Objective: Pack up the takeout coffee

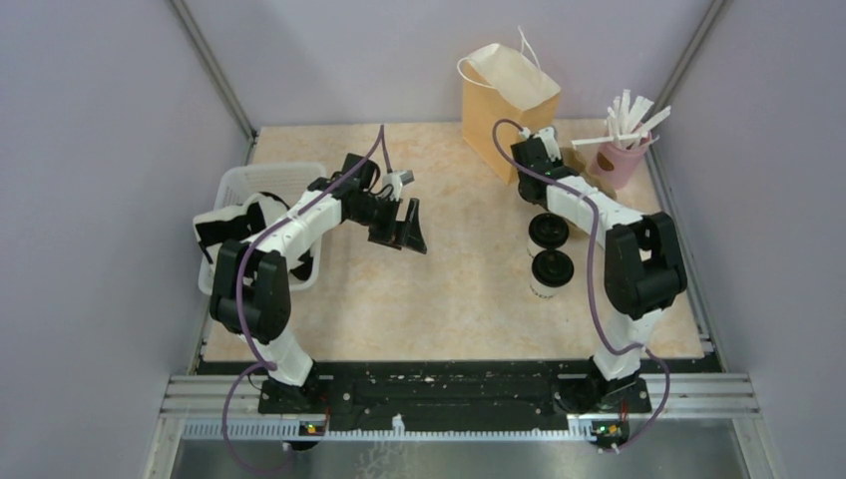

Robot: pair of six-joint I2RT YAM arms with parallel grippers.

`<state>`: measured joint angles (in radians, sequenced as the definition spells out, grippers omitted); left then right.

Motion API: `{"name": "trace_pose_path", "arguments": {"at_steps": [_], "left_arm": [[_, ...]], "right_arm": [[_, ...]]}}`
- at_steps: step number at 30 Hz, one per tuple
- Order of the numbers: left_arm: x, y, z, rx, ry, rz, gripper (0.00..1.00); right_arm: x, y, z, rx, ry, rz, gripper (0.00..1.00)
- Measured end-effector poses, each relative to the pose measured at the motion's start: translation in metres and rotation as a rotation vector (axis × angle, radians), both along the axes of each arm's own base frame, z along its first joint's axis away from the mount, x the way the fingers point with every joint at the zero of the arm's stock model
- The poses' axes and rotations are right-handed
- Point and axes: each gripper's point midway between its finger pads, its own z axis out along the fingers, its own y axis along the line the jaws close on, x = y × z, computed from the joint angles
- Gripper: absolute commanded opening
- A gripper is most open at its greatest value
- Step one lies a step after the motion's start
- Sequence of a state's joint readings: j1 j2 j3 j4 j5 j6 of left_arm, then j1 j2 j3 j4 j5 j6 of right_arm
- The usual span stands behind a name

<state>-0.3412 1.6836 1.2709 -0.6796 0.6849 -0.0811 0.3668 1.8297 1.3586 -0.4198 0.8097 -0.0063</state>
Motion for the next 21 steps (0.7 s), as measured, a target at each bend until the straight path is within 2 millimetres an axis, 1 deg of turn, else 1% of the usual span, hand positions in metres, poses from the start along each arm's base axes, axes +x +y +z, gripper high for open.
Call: {"name": "trace_pose_path", "arguments": {"at_steps": [5, 9, 12, 16, 18, 20, 21], "left_arm": [[-0.001, 0.000, 0.001, -0.002, -0.004, 0.000, 0.98], [-0.004, -0.001, 0.006, -0.019, -0.005, 0.003, 0.98], [-0.011, -0.004, 0.012, -0.059, 0.003, 0.008, 0.98], [-0.025, -0.006, 0.018, -0.109, 0.022, 0.019, 0.98], [-0.030, -0.007, 0.025, -0.136, 0.028, 0.032, 0.98], [-0.031, -0.010, 0.035, -0.166, 0.019, 0.043, 0.97], [-0.030, -0.012, 0.042, -0.186, 0.013, 0.051, 0.97]], "right_arm": [[-0.003, 0.000, 0.012, 0.004, -0.027, -0.007, 0.00], [-0.014, -0.006, 0.025, 0.001, -0.028, -0.025, 0.00], [-0.024, -0.010, 0.041, 0.010, -0.036, -0.035, 0.00], [-0.036, -0.010, 0.071, 0.059, -0.070, -0.038, 0.00], [-0.043, -0.007, 0.083, 0.111, -0.088, -0.028, 0.00], [-0.054, -0.001, 0.093, 0.186, -0.096, -0.003, 0.00], [-0.060, 0.006, 0.098, 0.243, -0.099, 0.024, 0.00]]}}
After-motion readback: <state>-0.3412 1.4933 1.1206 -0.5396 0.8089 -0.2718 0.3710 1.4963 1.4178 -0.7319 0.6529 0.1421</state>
